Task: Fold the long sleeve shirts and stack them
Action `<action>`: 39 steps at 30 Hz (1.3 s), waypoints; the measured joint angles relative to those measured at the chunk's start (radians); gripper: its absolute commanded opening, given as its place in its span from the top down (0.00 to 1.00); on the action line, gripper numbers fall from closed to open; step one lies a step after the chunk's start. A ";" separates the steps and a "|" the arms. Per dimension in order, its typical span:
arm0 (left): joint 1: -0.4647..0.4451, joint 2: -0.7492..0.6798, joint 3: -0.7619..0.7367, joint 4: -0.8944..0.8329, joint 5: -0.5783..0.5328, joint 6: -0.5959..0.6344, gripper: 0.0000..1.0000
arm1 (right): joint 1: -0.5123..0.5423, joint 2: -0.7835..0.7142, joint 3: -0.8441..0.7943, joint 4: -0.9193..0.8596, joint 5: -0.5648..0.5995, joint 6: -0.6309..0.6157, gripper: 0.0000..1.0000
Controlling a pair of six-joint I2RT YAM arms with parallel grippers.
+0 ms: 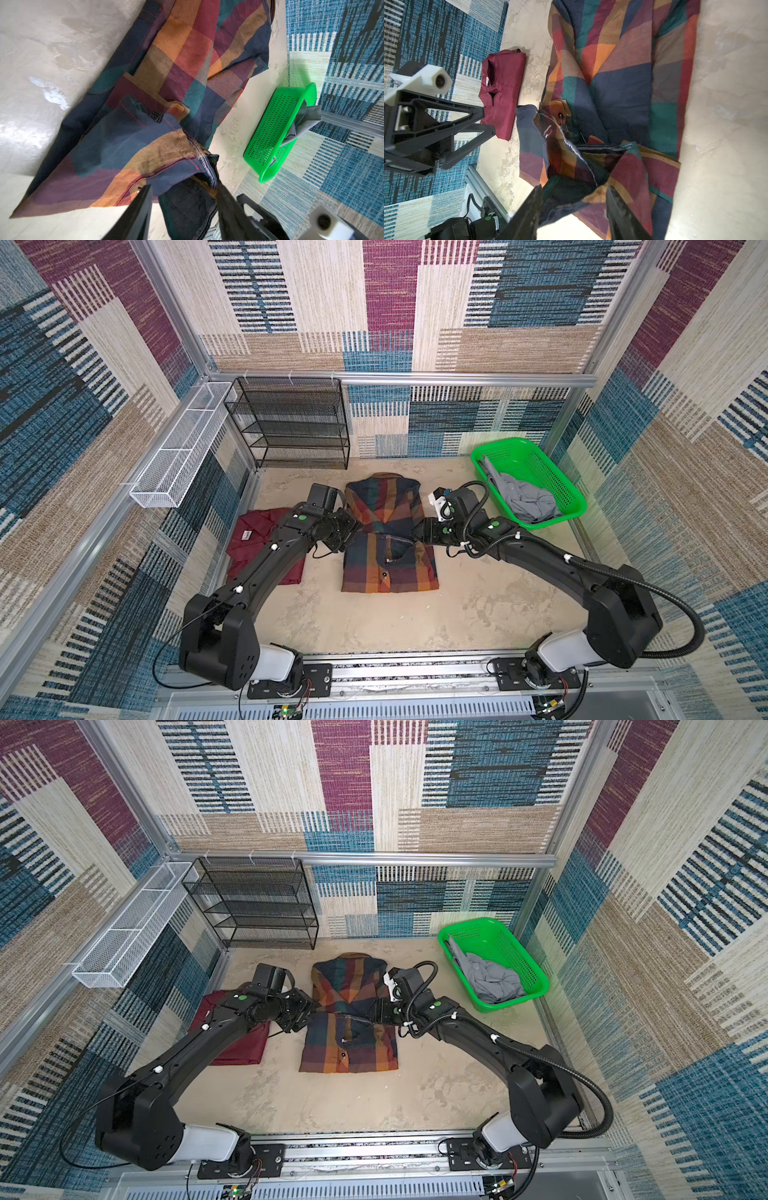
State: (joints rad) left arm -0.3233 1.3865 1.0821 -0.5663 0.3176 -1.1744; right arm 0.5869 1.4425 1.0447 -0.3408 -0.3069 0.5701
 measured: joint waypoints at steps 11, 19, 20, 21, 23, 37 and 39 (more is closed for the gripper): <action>0.004 -0.151 -0.196 -0.017 0.031 0.078 0.47 | 0.164 -0.033 -0.112 0.138 -0.210 -0.066 0.59; 0.005 -0.166 -0.315 0.026 0.052 0.081 0.48 | 0.163 0.160 -0.064 0.187 -0.184 -0.068 0.69; 0.005 -0.167 -0.327 0.034 0.053 0.081 0.48 | 0.155 0.188 -0.042 0.188 -0.179 -0.074 0.69; 0.005 -0.168 -0.336 0.037 0.053 0.082 0.48 | 0.141 0.214 -0.024 0.194 -0.179 -0.075 0.70; 0.005 -0.170 -0.359 0.047 0.053 0.082 0.48 | 0.098 0.270 0.002 0.227 -0.179 -0.077 0.73; 0.004 -0.275 -0.606 0.109 0.054 0.079 0.48 | -0.036 0.465 0.055 0.256 -0.153 -0.069 0.71; 0.004 -0.304 -0.648 0.107 0.054 0.076 0.48 | -0.056 0.465 0.029 0.266 -0.154 -0.061 0.65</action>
State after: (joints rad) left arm -0.3191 1.0828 0.4343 -0.4595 0.3717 -1.0988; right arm 0.5304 1.9079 1.0737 -0.0750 -0.4610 0.5091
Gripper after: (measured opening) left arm 0.518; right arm 0.295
